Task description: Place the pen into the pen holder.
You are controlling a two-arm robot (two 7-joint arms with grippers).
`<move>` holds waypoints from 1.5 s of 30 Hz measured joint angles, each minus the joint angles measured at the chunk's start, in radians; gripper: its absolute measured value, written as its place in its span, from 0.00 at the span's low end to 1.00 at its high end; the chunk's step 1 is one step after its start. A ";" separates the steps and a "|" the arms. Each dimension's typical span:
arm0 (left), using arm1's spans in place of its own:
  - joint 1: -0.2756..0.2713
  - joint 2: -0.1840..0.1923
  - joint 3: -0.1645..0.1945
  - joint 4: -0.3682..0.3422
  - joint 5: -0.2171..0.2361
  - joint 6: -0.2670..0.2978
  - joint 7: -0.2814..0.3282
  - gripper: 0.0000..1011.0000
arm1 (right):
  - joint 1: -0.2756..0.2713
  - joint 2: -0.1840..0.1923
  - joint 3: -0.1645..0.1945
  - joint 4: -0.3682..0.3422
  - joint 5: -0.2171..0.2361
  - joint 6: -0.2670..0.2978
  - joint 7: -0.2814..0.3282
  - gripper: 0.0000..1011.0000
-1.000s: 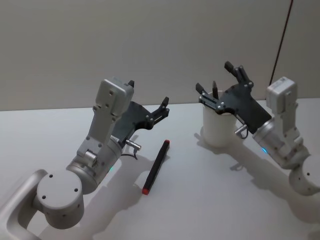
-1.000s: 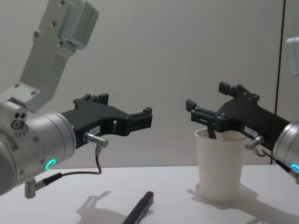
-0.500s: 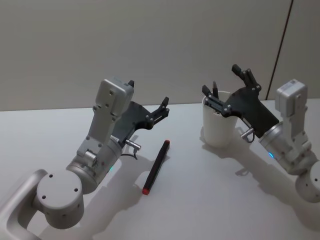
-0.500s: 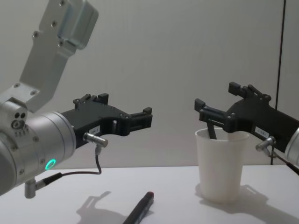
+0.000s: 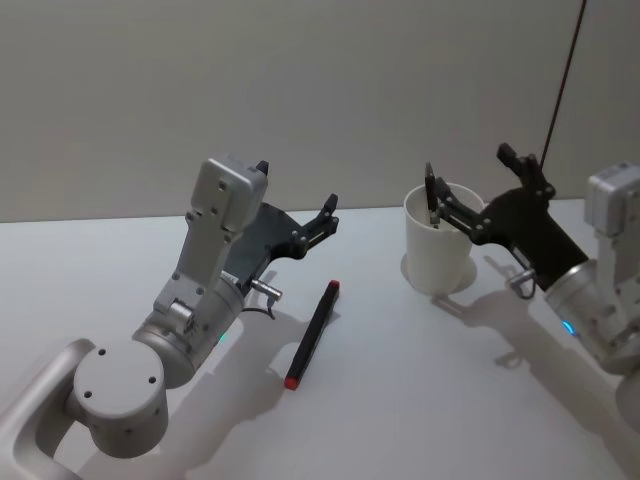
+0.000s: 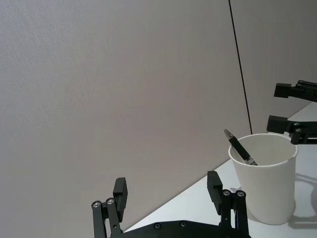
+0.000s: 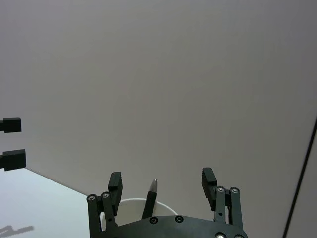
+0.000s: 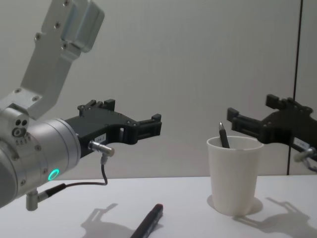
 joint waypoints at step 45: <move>0.000 0.000 0.000 0.000 0.000 0.000 0.000 0.99 | -0.269 0.111 0.047 -0.409 0.128 0.363 -0.204 0.99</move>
